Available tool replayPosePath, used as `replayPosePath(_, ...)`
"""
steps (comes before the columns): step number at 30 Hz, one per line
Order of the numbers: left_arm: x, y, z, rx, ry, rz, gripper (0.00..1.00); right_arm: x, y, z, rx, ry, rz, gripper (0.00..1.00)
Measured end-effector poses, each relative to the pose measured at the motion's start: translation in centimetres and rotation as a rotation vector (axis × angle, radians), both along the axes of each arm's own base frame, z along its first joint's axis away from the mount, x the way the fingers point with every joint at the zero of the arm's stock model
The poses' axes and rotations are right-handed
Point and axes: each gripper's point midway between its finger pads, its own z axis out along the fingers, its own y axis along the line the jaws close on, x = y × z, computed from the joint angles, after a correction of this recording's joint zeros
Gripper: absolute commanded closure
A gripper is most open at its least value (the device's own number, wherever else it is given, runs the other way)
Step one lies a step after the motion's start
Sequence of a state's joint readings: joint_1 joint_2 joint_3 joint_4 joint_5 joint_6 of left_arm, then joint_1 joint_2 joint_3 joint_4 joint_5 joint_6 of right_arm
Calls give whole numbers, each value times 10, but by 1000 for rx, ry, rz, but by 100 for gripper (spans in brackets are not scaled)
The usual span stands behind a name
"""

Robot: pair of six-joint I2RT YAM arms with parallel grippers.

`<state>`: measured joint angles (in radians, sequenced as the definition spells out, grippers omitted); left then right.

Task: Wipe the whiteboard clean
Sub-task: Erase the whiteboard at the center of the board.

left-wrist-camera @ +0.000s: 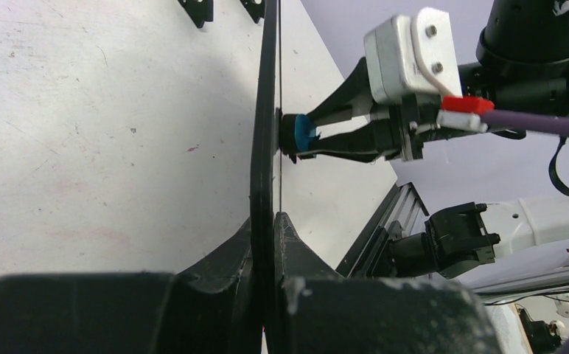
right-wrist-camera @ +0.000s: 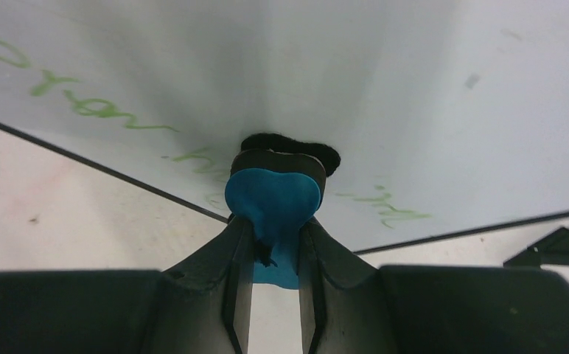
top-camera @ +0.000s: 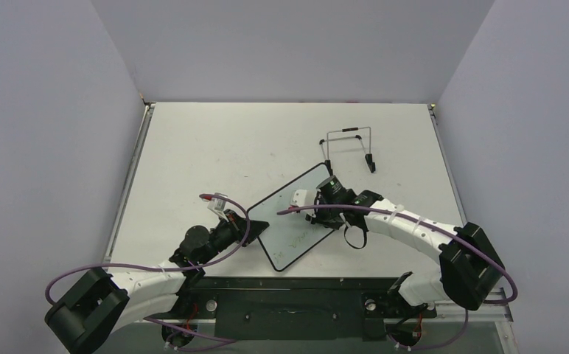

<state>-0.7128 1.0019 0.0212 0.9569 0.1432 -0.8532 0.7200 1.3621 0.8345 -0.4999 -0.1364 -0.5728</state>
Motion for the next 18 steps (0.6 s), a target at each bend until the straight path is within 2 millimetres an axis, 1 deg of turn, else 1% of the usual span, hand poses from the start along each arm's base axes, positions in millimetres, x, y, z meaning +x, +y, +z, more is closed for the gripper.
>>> replayPosePath(3, 0, 0, 1, -1, -2, 0, 100, -9, 8, -1, 3, 16, 40, 100)
replayPosePath(5, 0, 1, 0, 1, -1, 2, 100, -5, 5, -1, 3, 12, 13, 100)
replayPosePath(7, 0, 1, 0, 1, 0, 2, 100, 6, -5, 0, -2, -7, -44, 100)
replayPosePath(11, 0, 1, 0, 1, 0, 2, 100, 31, -31, 4, -14, -54, -188, 100)
replayPosePath(13, -1, 0, 0, 1, 1, -3, 100, 35, -36, 4, -13, -57, -210, 100)
replayPosePath(15, -1, 0, 0, 1, 2, -3, 100, 32, -33, 4, -12, -53, -193, 100)
replayPosePath(18, -1, 0, 0, 0, 3, -2, 100, 18, -17, 2, -14, -35, -107, 100)
